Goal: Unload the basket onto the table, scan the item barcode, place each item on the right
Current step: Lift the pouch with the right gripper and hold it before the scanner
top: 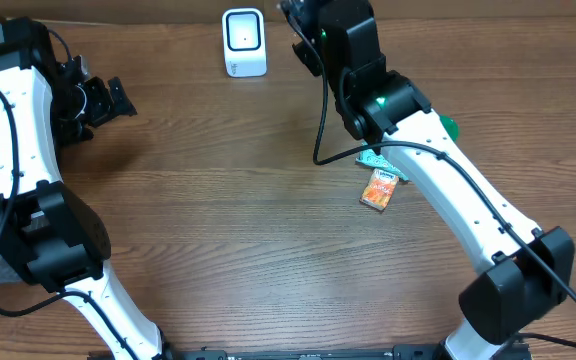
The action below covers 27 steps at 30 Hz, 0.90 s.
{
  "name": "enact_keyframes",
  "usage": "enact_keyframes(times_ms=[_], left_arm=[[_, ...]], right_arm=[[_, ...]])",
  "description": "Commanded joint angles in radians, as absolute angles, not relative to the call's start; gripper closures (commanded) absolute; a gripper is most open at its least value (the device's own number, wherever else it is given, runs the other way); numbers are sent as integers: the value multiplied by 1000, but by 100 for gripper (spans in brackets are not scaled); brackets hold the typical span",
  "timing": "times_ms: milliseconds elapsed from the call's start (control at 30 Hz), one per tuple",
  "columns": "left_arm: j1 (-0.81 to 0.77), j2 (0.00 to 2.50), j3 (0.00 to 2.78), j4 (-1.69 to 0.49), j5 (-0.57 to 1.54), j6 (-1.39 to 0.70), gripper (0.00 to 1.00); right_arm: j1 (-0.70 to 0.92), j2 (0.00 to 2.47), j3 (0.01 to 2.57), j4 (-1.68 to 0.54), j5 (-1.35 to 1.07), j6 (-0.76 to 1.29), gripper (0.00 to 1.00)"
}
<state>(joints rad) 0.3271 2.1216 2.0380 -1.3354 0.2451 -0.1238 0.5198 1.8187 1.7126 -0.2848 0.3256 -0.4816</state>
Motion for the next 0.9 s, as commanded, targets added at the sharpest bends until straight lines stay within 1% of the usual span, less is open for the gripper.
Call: enact_keyframes(times_ms=[0, 167, 267, 500, 567, 767, 867], left_arm=[[325, 2105, 2048, -1334, 236, -119, 1], [325, 2105, 2048, -1334, 236, -119, 1], [325, 2105, 2048, -1334, 236, -119, 0], [325, 2105, 2048, -1334, 236, -119, 0], [325, 2105, 2048, -1334, 236, -119, 0], [325, 2105, 2048, -1334, 236, -119, 0], [325, 2105, 2048, -1334, 236, -119, 1]], right_arm=[[527, 1869, 1723, -185, 350, -673, 96], [536, 1953, 1723, -68, 351, -833, 96], [545, 2040, 1723, 57, 351, -923, 96], [555, 2185, 1723, 292, 336, -950, 96], [555, 2223, 1723, 336, 336, -970, 96], [555, 2331, 1723, 375, 342, -1208, 96], [555, 2360, 1723, 415, 371, -1232, 96]])
